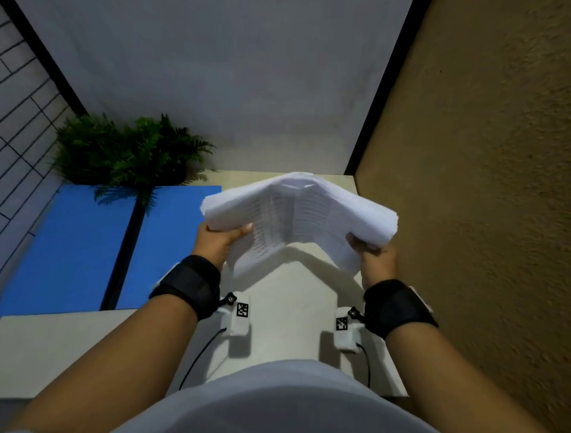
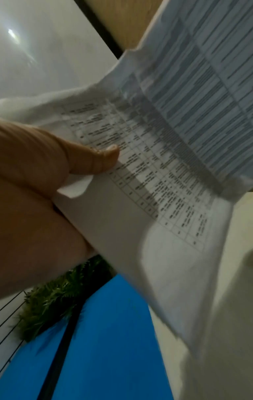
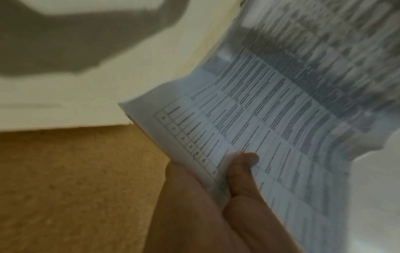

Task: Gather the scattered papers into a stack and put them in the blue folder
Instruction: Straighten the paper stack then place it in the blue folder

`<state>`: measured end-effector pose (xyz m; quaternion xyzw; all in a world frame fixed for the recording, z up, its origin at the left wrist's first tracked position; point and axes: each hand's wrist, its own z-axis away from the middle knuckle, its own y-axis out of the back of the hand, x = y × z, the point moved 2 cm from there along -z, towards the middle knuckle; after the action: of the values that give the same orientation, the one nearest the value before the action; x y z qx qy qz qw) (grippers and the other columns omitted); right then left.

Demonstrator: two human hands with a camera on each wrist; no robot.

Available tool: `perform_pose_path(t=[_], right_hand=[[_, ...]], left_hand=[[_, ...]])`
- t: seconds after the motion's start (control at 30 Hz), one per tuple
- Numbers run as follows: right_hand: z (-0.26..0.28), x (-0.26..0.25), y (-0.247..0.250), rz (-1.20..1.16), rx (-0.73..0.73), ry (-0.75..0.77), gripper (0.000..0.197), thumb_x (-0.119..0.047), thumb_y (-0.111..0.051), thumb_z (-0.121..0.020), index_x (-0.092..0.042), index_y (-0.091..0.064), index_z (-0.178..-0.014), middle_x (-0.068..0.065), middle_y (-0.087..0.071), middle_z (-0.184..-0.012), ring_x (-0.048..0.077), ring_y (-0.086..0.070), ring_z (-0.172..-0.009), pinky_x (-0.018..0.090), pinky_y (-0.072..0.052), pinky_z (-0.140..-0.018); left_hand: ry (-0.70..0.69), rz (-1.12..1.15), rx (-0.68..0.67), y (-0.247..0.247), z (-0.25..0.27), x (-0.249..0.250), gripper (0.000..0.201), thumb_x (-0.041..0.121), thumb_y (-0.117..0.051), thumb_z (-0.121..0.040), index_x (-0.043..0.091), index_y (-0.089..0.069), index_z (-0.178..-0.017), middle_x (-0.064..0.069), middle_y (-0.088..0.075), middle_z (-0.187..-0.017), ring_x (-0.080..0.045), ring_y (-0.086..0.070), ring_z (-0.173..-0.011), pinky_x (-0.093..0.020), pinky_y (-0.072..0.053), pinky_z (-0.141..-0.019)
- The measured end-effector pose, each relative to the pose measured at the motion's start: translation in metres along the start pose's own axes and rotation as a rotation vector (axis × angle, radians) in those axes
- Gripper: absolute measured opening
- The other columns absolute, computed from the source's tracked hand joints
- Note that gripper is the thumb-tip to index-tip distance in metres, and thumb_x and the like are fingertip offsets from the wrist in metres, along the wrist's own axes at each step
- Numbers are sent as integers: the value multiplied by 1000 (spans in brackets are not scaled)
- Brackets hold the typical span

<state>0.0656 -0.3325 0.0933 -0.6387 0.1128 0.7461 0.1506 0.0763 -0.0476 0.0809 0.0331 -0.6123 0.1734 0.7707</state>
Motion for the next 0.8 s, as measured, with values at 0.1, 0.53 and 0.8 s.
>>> perform_pose_path(t=[0.1, 0.53, 0.8], right_hand=[[3, 20, 12, 77, 24, -122, 37, 2, -79, -71, -21, -66, -97, 6, -69, -106, 17, -65, -90, 33, -54, -82], [-17, 11, 47, 236, -124, -104, 45, 19, -76, -62, -6, -64, -97, 3, -64, -85, 18, -59, -81, 20, -50, -66], [-21, -17, -8, 1544, -484, 333, 35, -32, -77, -72, -24, -60, -100, 1, -67, -96, 26, -63, -93, 33, -47, -73]], left_hand=[[64, -78, 3, 8, -4, -23, 39, -1, -84, -69, 19, -70, -100, -6, -74, -104, -23, -70, -95, -39, -56, -86], [155, -194, -143, 29, -14, -32, 52, -8, -85, -63, 2, -67, -111, -16, -71, -111, -29, -65, -104, -35, -52, -90], [162, -250, -138, 17, -22, -41, 37, -10, -80, -70, 5, -69, -101, -2, -71, -93, -18, -65, -90, -23, -49, -77]])
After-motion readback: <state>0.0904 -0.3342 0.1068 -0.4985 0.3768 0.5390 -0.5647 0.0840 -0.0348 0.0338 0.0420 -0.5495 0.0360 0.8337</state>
